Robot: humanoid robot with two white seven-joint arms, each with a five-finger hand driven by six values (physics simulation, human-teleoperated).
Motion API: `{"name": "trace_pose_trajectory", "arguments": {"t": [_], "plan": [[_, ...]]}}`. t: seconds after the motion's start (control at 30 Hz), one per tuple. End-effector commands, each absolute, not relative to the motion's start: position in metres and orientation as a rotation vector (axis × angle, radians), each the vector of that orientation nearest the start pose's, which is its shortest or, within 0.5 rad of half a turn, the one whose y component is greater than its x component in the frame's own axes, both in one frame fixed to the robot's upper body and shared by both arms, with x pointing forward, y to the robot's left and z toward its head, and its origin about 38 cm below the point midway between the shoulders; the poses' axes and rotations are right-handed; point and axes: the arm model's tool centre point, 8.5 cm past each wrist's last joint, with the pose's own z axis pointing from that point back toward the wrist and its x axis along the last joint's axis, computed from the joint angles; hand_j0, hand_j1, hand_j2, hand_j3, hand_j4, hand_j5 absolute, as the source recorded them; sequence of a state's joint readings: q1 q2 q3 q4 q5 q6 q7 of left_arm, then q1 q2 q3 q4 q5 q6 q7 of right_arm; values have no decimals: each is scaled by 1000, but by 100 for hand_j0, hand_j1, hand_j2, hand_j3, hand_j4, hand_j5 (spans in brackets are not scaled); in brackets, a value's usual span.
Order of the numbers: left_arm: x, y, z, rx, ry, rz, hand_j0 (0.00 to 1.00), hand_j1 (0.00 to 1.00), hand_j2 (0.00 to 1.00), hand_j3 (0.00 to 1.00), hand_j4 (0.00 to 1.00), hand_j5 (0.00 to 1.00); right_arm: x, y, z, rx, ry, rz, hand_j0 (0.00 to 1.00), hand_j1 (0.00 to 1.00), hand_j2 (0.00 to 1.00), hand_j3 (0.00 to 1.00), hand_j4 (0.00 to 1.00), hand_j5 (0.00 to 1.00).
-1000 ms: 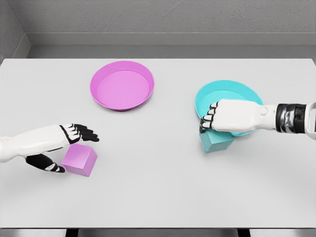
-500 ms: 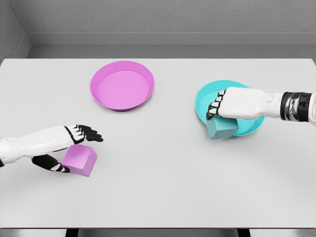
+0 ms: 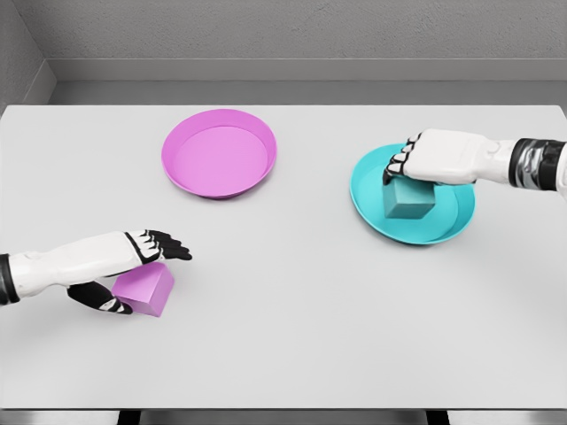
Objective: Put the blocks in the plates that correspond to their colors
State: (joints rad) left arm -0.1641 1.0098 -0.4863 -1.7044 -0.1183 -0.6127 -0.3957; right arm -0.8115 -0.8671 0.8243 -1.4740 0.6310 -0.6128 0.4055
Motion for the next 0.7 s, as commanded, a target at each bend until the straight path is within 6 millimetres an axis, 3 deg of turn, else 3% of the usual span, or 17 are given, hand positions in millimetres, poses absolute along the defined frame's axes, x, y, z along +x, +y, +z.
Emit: {"name": "trace_pose_trajectory", "arguments": {"t": [0.0,0.07,0.2,0.43,0.67], "plan": [[322,321,160,7,-1522,-1839,100,100,100,100,100,100,447,-287,226,782,1635,-3010,60,60,60,60,60,60],[322,321,158,11,-1516,-1842,100,100,100,100,100,100,448,-288,226,784,1631,-3018,68,68,68,68,68,68],[322,320,154,2,-1513,-1836,100,100,100,100,100,100,450,-290,225,792,1633,-3026,97,97,97,97,97,97],[322,320,148,-7,-1499,-1833,100,100,100,100,100,100,457,-302,227,839,1648,-3046,99,99,99,99,99,99],[321,321,145,-10,-1490,-1833,100,100,100,100,100,100,448,-337,259,1015,1767,-2971,100,100,100,100,100,100]]}}
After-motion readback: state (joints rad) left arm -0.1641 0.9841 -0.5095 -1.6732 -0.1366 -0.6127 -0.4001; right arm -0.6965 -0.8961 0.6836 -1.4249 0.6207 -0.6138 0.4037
